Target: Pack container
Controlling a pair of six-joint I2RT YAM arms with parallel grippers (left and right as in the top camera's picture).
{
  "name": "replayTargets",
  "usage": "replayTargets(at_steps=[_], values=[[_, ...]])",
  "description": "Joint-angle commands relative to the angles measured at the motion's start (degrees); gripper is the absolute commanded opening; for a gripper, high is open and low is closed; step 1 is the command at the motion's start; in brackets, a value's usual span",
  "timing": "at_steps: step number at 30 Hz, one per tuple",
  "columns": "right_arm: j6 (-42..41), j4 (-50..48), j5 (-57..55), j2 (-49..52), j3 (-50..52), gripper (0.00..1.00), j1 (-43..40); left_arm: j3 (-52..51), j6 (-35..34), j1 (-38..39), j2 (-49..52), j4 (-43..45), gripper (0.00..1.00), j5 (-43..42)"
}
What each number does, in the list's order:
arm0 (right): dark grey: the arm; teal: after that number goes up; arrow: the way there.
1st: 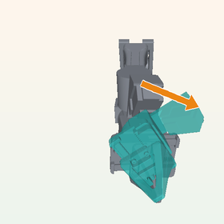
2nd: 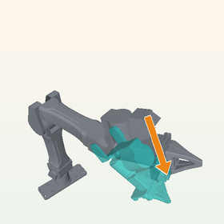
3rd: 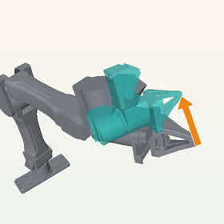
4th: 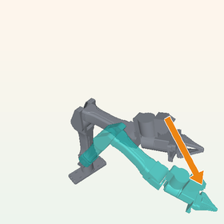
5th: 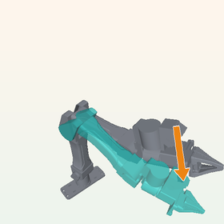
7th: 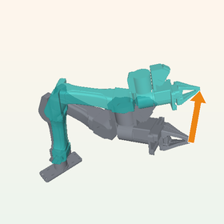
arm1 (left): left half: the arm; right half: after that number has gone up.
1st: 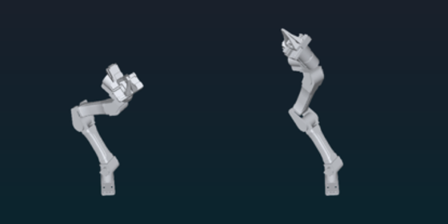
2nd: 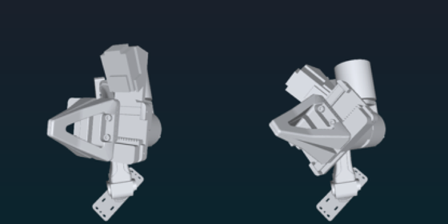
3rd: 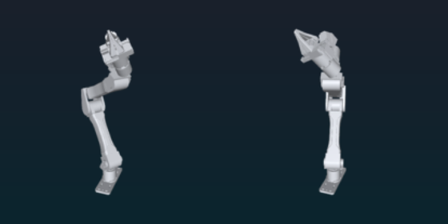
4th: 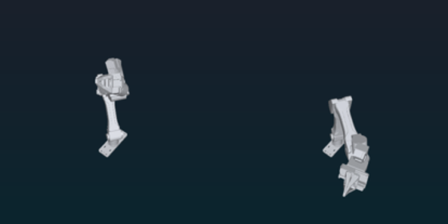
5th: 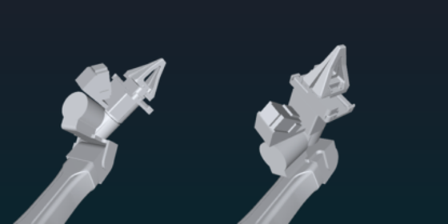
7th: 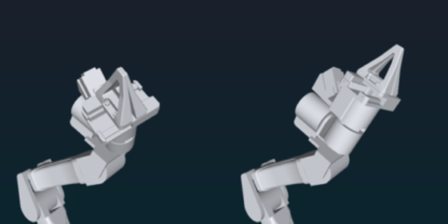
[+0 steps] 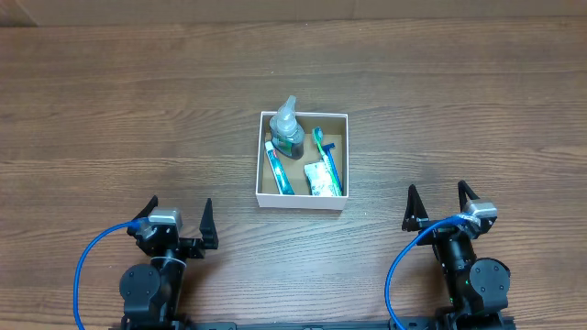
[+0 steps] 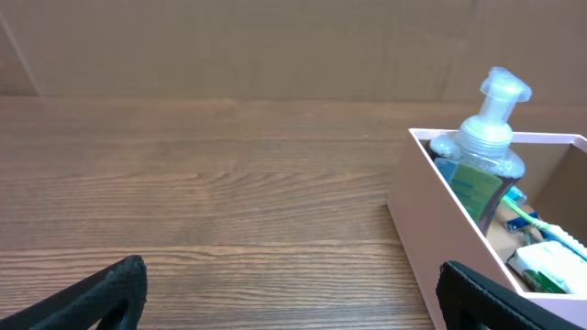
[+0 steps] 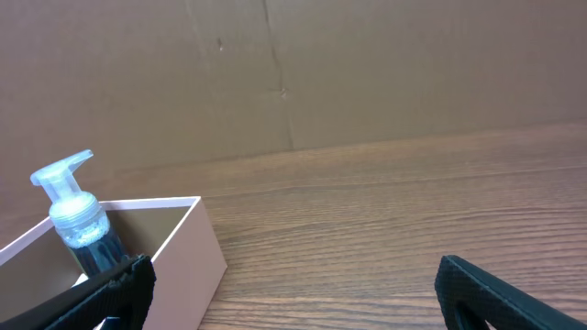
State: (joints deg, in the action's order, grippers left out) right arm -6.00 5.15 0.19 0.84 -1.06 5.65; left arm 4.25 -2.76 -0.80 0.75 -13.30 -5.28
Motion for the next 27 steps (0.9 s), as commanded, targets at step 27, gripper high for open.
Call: replayTargets(at_steps=[27], values=[[-0.4, -0.3, 0.4, -0.7, 0.6, 1.00, -0.3, -0.3, -5.0, -0.3, -0.5, 0.3, 1.00, 4.8]])
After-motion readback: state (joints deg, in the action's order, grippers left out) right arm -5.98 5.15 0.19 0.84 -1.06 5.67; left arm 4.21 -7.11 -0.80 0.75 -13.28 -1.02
